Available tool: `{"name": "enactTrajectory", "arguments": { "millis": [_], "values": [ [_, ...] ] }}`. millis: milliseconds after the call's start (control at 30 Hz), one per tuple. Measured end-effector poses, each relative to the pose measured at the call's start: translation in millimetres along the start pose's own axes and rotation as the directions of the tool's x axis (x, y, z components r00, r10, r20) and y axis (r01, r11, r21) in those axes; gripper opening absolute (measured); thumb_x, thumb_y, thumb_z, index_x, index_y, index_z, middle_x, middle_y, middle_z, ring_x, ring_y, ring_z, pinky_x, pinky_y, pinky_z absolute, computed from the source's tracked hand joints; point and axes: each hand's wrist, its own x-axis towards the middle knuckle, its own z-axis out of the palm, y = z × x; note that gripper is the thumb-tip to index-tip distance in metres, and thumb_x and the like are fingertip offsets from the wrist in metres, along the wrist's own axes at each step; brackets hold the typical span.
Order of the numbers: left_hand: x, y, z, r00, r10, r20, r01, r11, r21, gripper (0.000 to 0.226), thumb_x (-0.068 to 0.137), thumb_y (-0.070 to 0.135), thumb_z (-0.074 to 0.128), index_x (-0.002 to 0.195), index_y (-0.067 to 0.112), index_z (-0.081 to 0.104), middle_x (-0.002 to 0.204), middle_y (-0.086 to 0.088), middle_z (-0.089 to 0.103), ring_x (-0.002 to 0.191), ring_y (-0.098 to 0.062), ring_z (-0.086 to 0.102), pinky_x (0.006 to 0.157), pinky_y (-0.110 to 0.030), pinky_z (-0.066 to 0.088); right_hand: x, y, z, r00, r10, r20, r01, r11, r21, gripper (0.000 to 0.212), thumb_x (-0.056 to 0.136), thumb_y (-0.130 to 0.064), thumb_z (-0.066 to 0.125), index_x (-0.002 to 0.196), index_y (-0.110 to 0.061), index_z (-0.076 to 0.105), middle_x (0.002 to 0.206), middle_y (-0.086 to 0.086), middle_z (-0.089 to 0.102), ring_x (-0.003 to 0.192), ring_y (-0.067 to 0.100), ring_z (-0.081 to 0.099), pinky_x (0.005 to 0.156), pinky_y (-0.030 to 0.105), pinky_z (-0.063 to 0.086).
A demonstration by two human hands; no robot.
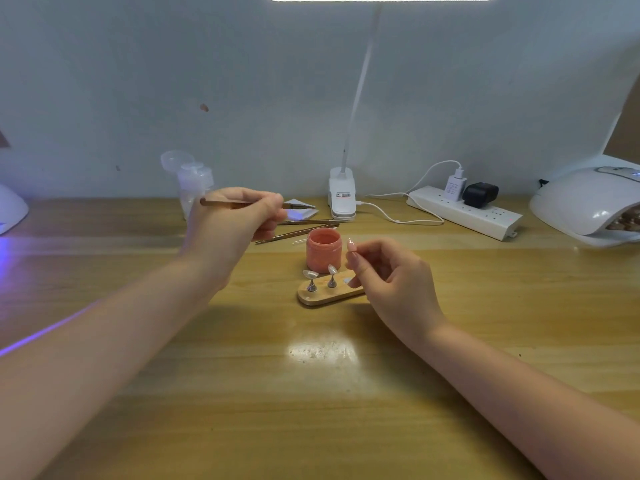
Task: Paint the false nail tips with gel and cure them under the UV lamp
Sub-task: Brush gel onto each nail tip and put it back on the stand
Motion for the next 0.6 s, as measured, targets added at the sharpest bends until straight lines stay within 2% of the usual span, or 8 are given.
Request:
{"name": "enactTrajectory", "arguments": {
  "millis": [100, 233, 333, 400, 600],
  "values": [
    [-30, 3, -1, 0.991, 0.133, 0.026, -0.132, 0.99, -0.049, 0.003, 0.079, 0.026, 0.075, 0.08, 0.025, 0.077, 0.077, -0.003, 0.075, 0.07, -0.014, 0.07, 0.065, -0.023, 0.056, 0, 0, -1, 1.0, 0.001, -0.009, -0.001, 1.0, -0.008, 0.007, 0.09, -0.012, 0.066, 0.096, -0.008, 0.067, 0.079, -0.001, 0.07, 0.065, 0.009, 0.068, 0.064, 0.038, 0.057],
    [-65, 1, 5, 0.958, 0.279, 0.063, -0.283, 0.956, 0.073, 0.002, 0.082, 0.032, 0.069, 0.083, 0.032, 0.071, 0.079, 0.008, 0.074, 0.072, -0.009, 0.07, 0.064, -0.022, 0.055, 0, -1, -1, 1.0, -0.004, -0.007, 0.004, 1.0, -0.022, 0.007, 0.09, -0.012, 0.066, 0.096, -0.01, 0.067, 0.08, -0.001, 0.07, 0.066, 0.009, 0.068, 0.065, 0.037, 0.057],
    [-84, -3, 10, 0.908, 0.387, 0.161, -0.411, 0.898, 0.157, 0.012, 0.088, 0.021, 0.065, 0.093, 0.031, 0.067, 0.087, 0.022, 0.072, 0.077, 0.002, 0.067, 0.066, -0.007, 0.046, 0, -1, -1, 1.0, -0.008, -0.011, 0.008, 1.0, -0.019, 0.008, 0.089, -0.013, 0.067, 0.095, -0.008, 0.067, 0.079, 0.0, 0.07, 0.066, 0.011, 0.069, 0.065, 0.039, 0.058],
    [-90, -6, 11, 0.885, 0.427, 0.184, -0.46, 0.863, 0.21, 0.014, 0.087, 0.018, 0.063, 0.096, 0.029, 0.064, 0.089, 0.028, 0.069, 0.079, 0.007, 0.064, 0.069, -0.003, 0.042, 0, -1, -1, 1.0, -0.008, -0.013, 0.008, 1.0, -0.018, 0.009, 0.089, -0.014, 0.068, 0.095, -0.008, 0.068, 0.08, 0.0, 0.07, 0.066, 0.011, 0.069, 0.065, 0.039, 0.058],
    [-93, -9, 10, 0.856, 0.472, 0.209, -0.512, 0.83, 0.222, 0.016, 0.087, 0.018, 0.063, 0.099, 0.029, 0.062, 0.091, 0.01, 0.071, 0.086, 0.001, 0.066, 0.075, -0.007, 0.045, -1, -1, -1, 1.0, -0.014, -0.003, 0.014, 0.999, -0.03, 0.009, 0.089, -0.013, 0.068, 0.097, -0.009, 0.068, 0.08, 0.001, 0.07, 0.066, 0.01, 0.068, 0.065, 0.038, 0.058]
  ]
}}
